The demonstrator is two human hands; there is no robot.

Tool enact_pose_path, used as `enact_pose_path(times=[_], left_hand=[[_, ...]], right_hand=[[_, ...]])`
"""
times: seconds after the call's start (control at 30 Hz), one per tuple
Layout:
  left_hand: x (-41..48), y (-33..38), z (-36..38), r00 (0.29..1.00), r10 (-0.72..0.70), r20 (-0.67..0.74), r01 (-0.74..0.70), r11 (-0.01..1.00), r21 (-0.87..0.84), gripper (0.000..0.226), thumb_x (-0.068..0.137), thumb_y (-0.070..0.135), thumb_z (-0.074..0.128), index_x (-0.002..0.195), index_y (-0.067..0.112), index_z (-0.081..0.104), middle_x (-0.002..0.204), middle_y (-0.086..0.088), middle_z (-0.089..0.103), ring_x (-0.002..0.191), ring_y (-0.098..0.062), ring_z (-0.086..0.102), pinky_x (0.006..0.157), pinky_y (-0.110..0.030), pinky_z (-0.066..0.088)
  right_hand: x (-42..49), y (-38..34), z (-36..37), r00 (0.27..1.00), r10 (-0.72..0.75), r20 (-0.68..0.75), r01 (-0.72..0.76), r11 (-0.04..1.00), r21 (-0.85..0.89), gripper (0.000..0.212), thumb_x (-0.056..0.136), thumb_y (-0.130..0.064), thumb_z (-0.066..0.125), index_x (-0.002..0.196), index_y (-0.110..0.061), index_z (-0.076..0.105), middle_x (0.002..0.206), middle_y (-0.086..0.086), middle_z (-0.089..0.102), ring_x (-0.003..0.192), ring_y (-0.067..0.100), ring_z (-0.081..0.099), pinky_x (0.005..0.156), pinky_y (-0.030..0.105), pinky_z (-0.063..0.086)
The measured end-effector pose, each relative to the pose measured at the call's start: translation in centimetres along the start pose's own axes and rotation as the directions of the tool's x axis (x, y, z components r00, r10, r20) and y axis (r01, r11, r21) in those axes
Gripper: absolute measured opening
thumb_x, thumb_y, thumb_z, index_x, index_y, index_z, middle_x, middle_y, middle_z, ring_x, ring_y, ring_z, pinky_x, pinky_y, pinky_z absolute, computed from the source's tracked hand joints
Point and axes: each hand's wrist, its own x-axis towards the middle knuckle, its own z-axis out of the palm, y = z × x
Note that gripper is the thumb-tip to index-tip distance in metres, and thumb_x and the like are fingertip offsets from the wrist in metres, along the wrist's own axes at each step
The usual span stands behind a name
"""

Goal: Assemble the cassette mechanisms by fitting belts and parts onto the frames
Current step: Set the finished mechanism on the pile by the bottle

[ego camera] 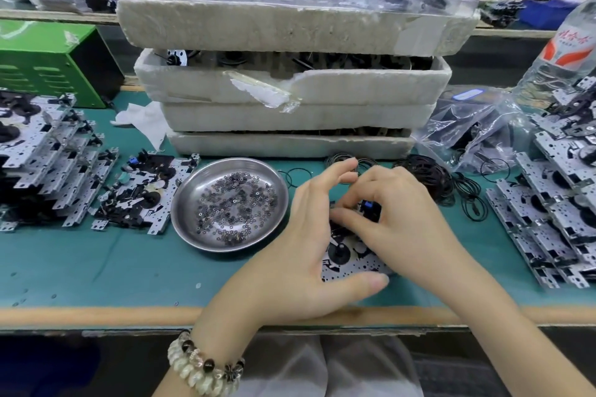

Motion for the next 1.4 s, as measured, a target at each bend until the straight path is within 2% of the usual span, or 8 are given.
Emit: enact_pose_path(times=[0.27,0.47,0.7,0.93,1.1,1.2,1.27,1.4], left_hand=[[0.2,-0.4,0.1,1.000,-0.018,-0.012,0.018,1.000,0.010,0.099,0.078,0.051,0.066,0.154,0.034,0.005,0.155,0.009,0.026,0.150,-0.015,0.020,0.118,-0.022,0.025],[0.4,-0.9,0.0,0.999,-0.026,-0.022,0.026,1.000,-0.013,0.100,0.077,0.051,0.067,0.156,0.031,0.008,0.154,0.002,0.030,0.147,-0.021,0.030,0.117,-0.044,0.035],[0.2,-0.4,0.0,0.998,-0.066,-0.001,0.066,0.998,-0.024,0.101,0.078,0.051,0.065,0.155,0.031,0.003,0.156,0.008,0.022,0.151,-0.012,0.016,0.120,-0.030,0.028],[0.2,0.1,-0.3,0.995,-0.101,0.011,0.102,0.989,-0.108,0.096,0.077,0.052,0.064,0.149,0.043,0.001,0.157,0.012,0.020,0.150,0.000,0.012,0.117,-0.014,0.021],[0.2,0.1,-0.4,0.995,-0.101,0.014,0.102,0.988,-0.113,0.096,0.078,0.052,0.064,0.149,0.044,0.001,0.158,0.012,0.020,0.150,0.002,0.013,0.115,-0.014,0.022],[0.2,0.1,-0.4,0.994,-0.110,0.011,0.111,0.988,-0.107,0.096,0.078,0.052,0.064,0.150,0.043,0.001,0.157,0.013,0.021,0.148,0.004,0.017,0.113,-0.011,0.023],[0.2,0.2,-0.4,0.994,-0.108,0.012,0.108,0.989,-0.105,0.096,0.079,0.051,0.064,0.150,0.041,0.001,0.157,0.013,0.021,0.144,0.007,0.023,0.112,-0.011,0.025],[0.2,0.3,-0.4,0.995,-0.101,0.007,0.101,0.992,-0.078,0.101,0.073,0.047,0.068,0.150,0.042,0.003,0.155,0.018,0.022,0.139,-0.004,0.038,0.113,-0.020,0.032]], right_hand=[[0.2,-0.6,-0.2,0.999,0.048,0.022,-0.049,0.998,0.033,0.010,0.083,-0.039,0.071,0.081,-0.032,0.077,0.091,-0.004,0.062,0.097,0.024,0.053,0.091,0.037,0.039],[0.7,-1.0,-0.5,0.997,0.057,0.055,-0.057,0.998,0.001,0.010,0.081,-0.041,0.073,0.078,-0.033,0.077,0.087,-0.003,0.061,0.096,0.022,0.048,0.089,0.035,0.040],[2.2,-0.9,-0.8,0.980,0.064,0.189,-0.064,0.998,-0.010,0.010,0.078,-0.038,0.076,0.071,-0.031,0.075,0.083,-0.004,0.068,0.107,0.020,0.052,0.092,0.035,0.041],[3.5,-1.0,-2.0,0.936,0.121,0.330,-0.148,0.987,0.057,0.019,0.070,-0.039,0.083,0.057,-0.037,0.070,0.076,-0.006,0.066,0.066,-0.006,0.050,0.052,0.012,0.032],[3.9,-1.2,-2.5,0.909,0.130,0.395,-0.180,0.979,0.092,0.013,0.067,-0.038,0.086,0.061,-0.034,0.075,0.071,-0.008,0.069,0.075,0.004,0.059,0.067,0.022,0.045],[3.3,-1.2,-2.4,0.940,0.114,0.322,-0.127,0.992,0.019,0.011,0.069,-0.044,0.082,0.066,-0.036,0.076,0.078,-0.005,0.067,0.087,0.011,0.049,0.065,0.024,0.038],[2.3,-1.4,-1.8,0.977,0.070,0.201,-0.046,0.991,-0.123,0.013,0.075,-0.046,0.077,0.073,-0.033,0.077,0.086,-0.005,0.062,0.092,0.017,0.040,0.075,0.030,0.037],[-0.1,-2.2,-0.4,0.987,-0.162,-0.015,0.147,0.926,-0.347,0.014,0.083,-0.031,0.072,0.077,-0.020,0.077,0.087,-0.002,0.056,0.090,0.024,0.039,0.080,0.039,0.036]])
